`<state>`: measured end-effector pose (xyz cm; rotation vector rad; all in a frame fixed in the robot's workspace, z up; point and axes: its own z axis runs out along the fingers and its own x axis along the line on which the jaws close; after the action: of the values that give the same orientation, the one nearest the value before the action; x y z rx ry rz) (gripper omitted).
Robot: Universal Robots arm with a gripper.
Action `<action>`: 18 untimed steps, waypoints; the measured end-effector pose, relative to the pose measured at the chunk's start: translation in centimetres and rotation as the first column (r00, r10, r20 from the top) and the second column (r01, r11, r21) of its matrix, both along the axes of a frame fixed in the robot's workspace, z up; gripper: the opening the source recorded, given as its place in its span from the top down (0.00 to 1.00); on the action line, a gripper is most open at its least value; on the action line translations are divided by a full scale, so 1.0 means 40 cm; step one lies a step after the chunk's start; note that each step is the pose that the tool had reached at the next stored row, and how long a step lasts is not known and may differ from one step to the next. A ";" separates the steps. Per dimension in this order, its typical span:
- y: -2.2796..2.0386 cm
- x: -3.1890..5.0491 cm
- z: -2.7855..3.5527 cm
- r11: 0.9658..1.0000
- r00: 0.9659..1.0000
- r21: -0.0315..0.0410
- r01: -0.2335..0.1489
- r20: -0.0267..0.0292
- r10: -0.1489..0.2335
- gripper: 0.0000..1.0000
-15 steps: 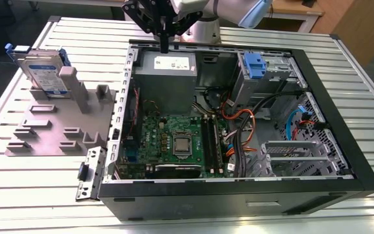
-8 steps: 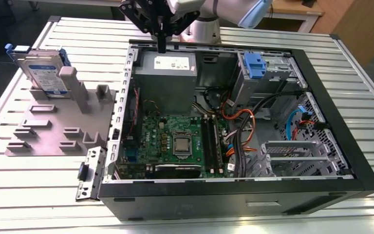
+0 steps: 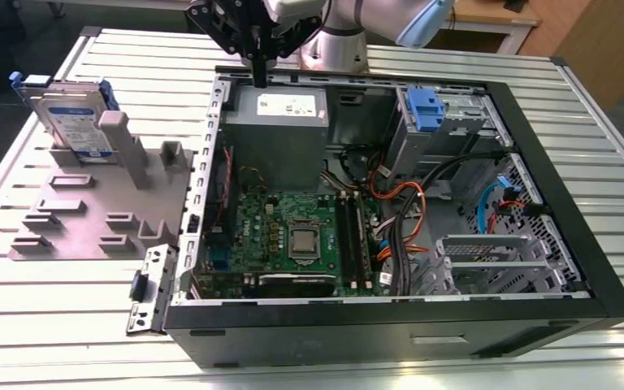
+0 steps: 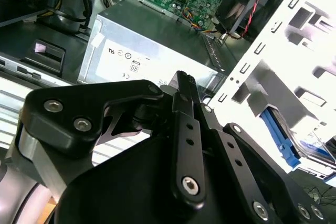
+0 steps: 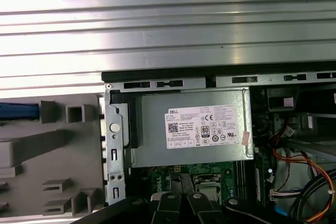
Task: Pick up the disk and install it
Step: 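Reach for the disk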
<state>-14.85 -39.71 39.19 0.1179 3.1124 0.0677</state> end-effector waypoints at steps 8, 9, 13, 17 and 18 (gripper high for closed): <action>0.000 -0.003 0.000 1.000 1.000 0.000 0.000 0.000 0.000 0.89; 0.000 -0.004 0.000 1.000 1.000 0.000 0.000 0.000 0.000 0.89; 0.000 -0.012 0.000 1.000 1.000 0.000 0.000 0.000 0.000 0.89; 0.000 -0.020 0.000 1.000 1.000 0.000 0.000 0.000 0.000 0.89; 0.000 -0.021 0.000 1.000 1.000 0.000 0.000 0.000 0.000 0.89</action>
<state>-15.69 -39.72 39.18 0.1180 3.1125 0.0678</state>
